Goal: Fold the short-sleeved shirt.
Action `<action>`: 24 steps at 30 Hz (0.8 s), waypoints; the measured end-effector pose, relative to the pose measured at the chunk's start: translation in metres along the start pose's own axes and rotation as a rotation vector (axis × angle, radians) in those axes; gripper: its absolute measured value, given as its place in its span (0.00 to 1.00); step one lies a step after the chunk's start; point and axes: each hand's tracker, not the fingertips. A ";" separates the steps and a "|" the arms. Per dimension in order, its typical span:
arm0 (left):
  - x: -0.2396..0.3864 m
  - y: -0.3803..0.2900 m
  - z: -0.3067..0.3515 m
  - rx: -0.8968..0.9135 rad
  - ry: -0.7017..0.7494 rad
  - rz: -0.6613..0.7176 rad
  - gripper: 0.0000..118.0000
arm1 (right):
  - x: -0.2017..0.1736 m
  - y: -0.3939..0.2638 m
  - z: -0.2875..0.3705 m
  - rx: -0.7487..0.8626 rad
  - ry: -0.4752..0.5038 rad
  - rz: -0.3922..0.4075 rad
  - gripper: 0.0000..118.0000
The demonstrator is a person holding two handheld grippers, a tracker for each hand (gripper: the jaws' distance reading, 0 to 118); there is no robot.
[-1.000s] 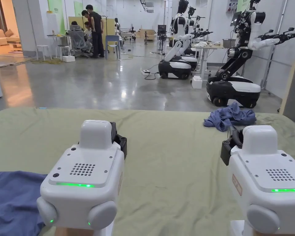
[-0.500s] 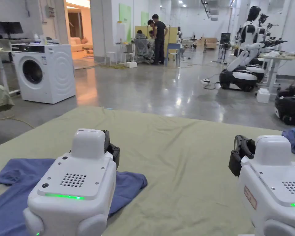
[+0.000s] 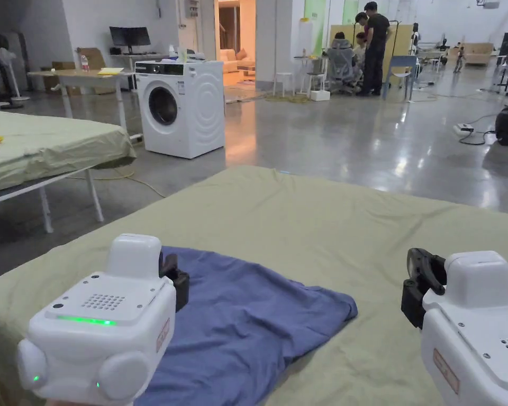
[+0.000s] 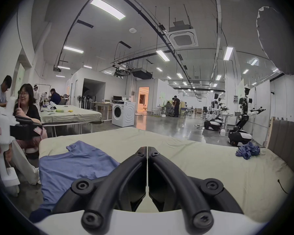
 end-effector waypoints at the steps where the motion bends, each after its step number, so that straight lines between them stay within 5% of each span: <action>1: -0.003 0.001 -0.015 -0.070 -0.022 0.007 0.97 | 0.002 -0.001 0.000 -0.008 -0.007 0.001 0.03; 4: -0.014 0.005 -0.037 -0.311 -0.130 0.030 1.00 | 0.009 -0.005 0.001 -0.022 -0.025 -0.007 0.03; 14: -0.025 -0.064 -0.198 -0.682 -0.111 0.107 1.00 | 0.019 -0.018 -0.011 -0.064 -0.072 0.006 0.03; 18: -0.027 -0.107 -0.245 -0.840 -0.078 0.030 1.00 | 0.019 -0.022 -0.020 -0.079 -0.083 0.012 0.03; 24: -0.004 -0.095 -0.218 -0.836 -0.083 0.003 1.00 | 0.019 -0.027 -0.027 -0.098 -0.078 -0.005 0.03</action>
